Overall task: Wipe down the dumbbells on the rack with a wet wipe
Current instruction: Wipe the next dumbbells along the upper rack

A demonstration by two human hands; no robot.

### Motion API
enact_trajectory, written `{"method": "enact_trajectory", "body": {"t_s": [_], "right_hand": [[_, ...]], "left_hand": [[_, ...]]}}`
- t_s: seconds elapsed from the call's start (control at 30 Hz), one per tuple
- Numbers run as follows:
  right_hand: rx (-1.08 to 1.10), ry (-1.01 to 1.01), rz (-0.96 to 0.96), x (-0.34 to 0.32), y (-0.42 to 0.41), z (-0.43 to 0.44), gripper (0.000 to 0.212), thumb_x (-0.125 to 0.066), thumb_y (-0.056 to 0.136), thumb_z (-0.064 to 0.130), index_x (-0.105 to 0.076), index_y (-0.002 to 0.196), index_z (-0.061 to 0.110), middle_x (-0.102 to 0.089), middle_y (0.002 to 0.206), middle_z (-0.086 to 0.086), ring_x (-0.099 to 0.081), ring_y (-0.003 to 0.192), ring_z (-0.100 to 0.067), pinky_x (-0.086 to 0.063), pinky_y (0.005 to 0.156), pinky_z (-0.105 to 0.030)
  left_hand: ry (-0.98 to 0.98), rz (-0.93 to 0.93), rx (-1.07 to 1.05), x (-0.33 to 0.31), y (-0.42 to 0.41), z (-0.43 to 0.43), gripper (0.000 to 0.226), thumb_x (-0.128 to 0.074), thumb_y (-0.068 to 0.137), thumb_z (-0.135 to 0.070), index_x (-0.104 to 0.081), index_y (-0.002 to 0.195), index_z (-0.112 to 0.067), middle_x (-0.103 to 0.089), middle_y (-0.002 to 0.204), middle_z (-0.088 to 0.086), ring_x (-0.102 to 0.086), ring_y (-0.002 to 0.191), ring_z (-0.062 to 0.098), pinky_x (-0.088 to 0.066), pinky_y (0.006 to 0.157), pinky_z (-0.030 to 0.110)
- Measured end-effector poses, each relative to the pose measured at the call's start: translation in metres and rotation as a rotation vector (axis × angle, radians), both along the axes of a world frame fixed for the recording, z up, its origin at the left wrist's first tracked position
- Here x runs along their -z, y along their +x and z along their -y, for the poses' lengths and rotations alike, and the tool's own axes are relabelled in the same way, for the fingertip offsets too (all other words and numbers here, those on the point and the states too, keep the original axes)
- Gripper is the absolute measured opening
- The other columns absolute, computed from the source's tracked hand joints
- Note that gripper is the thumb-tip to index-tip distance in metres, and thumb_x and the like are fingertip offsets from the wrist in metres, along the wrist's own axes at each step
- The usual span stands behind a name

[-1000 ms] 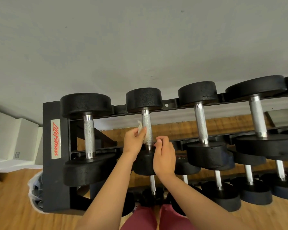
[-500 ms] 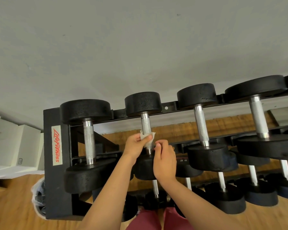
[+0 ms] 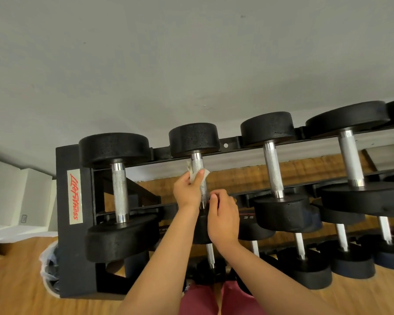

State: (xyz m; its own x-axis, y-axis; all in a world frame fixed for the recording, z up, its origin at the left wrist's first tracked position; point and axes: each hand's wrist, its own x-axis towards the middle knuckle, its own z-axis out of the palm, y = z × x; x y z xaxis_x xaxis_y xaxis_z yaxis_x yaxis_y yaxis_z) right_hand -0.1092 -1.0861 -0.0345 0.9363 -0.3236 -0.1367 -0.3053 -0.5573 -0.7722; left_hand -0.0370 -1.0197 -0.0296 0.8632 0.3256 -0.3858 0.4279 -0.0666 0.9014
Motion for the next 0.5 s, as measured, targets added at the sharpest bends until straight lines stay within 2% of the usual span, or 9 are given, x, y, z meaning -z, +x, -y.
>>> {"method": "enact_trajectory", "body": {"t_s": [0.03, 0.07, 0.13, 0.2, 0.33, 0.5], "right_hand": [[-0.001, 0.001, 0.004, -0.001, 0.0, 0.0, 0.034, -0.027, 0.096, 0.042, -0.055, 0.101, 0.025, -0.056, 0.091, 0.011, -0.051, 0.089, -0.007, -0.045, 0.08, -0.028], [-0.003, 0.002, 0.008, -0.001, 0.0, 0.0, 0.032, -0.027, 0.096, 0.041, -0.055, 0.1, 0.025, -0.056, 0.09, 0.011, -0.05, 0.089, -0.007, -0.045, 0.08, -0.028], [-0.009, -0.001, 0.006, 0.0, 0.0, 0.0, 0.027, -0.03, 0.098, 0.037, -0.054, 0.098, 0.026, -0.055, 0.089, 0.011, -0.05, 0.088, -0.008, -0.044, 0.08, -0.028], [-0.009, -0.005, 0.01, 0.0, 0.0, 0.0, 0.029, -0.029, 0.098, 0.038, -0.055, 0.099, 0.025, -0.056, 0.089, 0.011, -0.049, 0.087, -0.008, -0.044, 0.079, -0.028], [-0.007, -0.002, 0.009, 0.001, 0.0, 0.0, 0.034, -0.028, 0.098, 0.039, -0.058, 0.102, 0.022, -0.058, 0.092, 0.009, -0.05, 0.09, -0.008, -0.044, 0.08, -0.028], [-0.014, 0.002, 0.007, 0.0, 0.0, 0.001, 0.034, -0.028, 0.097, 0.039, -0.057, 0.103, 0.022, -0.057, 0.093, 0.01, -0.05, 0.091, -0.008, -0.045, 0.082, -0.03]], "left_hand": [[-0.006, 0.006, -0.057, -0.001, -0.001, 0.001, 0.01, -0.065, 0.092, -0.026, -0.07, 0.09, -0.018, -0.067, 0.087, -0.005, -0.061, 0.085, 0.009, -0.048, 0.073, 0.023], [-0.001, 0.017, -0.123, -0.001, -0.003, 0.0, 0.016, -0.065, 0.093, -0.025, -0.066, 0.077, -0.023, -0.065, 0.08, -0.008, -0.06, 0.08, 0.006, -0.046, 0.07, 0.021], [-0.004, 0.029, -0.207, 0.002, -0.005, -0.003, 0.027, -0.064, 0.093, -0.022, -0.06, 0.067, -0.029, -0.061, 0.073, -0.011, -0.056, 0.074, 0.002, -0.043, 0.068, 0.02], [-0.035, 0.03, -0.201, 0.0, -0.002, -0.001, 0.021, -0.062, 0.094, -0.023, -0.062, 0.073, -0.025, -0.061, 0.075, -0.012, -0.056, 0.074, 0.0, -0.043, 0.066, 0.018], [-0.036, 0.033, -0.042, -0.006, 0.011, 0.01, 0.013, -0.058, 0.097, -0.029, -0.062, 0.09, -0.019, -0.058, 0.08, -0.009, -0.054, 0.076, 0.003, -0.042, 0.065, 0.016], [0.02, 0.072, -0.092, -0.001, 0.011, 0.007, 0.02, -0.062, 0.094, -0.034, -0.063, 0.08, -0.02, -0.063, 0.076, -0.006, -0.059, 0.074, 0.007, -0.047, 0.063, 0.018]]}}
